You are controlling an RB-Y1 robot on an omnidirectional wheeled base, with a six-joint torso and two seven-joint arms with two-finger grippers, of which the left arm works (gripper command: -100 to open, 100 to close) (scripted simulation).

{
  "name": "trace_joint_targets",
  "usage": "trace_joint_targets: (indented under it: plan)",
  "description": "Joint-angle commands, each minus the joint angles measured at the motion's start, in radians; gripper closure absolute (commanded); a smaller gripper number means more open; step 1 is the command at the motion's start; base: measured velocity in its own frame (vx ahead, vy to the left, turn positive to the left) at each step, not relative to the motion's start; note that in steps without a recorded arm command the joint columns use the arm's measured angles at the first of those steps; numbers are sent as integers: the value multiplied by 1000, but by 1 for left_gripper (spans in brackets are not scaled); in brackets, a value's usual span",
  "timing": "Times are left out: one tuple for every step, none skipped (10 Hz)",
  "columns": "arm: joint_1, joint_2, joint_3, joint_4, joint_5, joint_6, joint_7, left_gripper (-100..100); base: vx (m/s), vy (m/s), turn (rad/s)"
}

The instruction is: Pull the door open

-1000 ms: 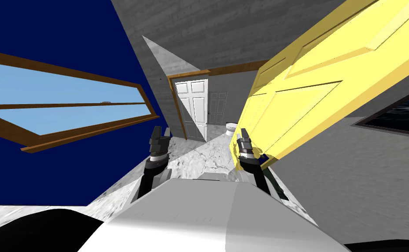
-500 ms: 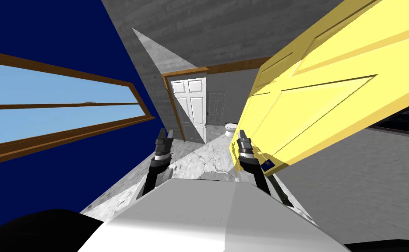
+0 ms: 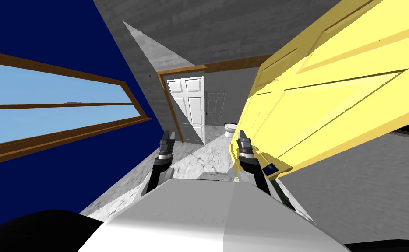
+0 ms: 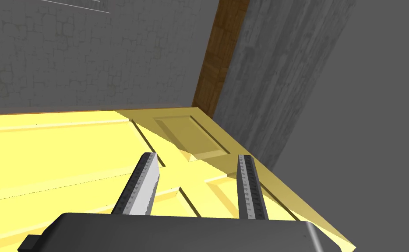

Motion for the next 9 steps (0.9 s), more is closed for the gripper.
trace_joint_targets:
  plan:
    - [-8, 2, -1, 35, 2, -8, 4, -100, 98, -21, -39]
    - [-12, 4, -1, 53, 4, -9, 6, -100, 97, -26, -37]
    - [-18, 6, 0, 73, 6, -11, 9, -100, 91, -15, -45]
    - [-23, 8, 0, 94, 8, -13, 13, -100, 118, -25, -44]
    - [-28, 10, 1, 114, 10, -15, 16, -100, 127, -31, -47]
    - [-34, 12, 1, 135, 12, -16, 19, -100, 103, -13, -38]
    - [-39, 14, 2, 156, 14, -18, 23, -100, 90, -4, -35]
    - [-45, 17, 2, 177, 16, -20, 26, -100, 90, -3, -53]
    - [-51, 19, 2, 200, 18, -22, 30, -100, 107, -5, -52]
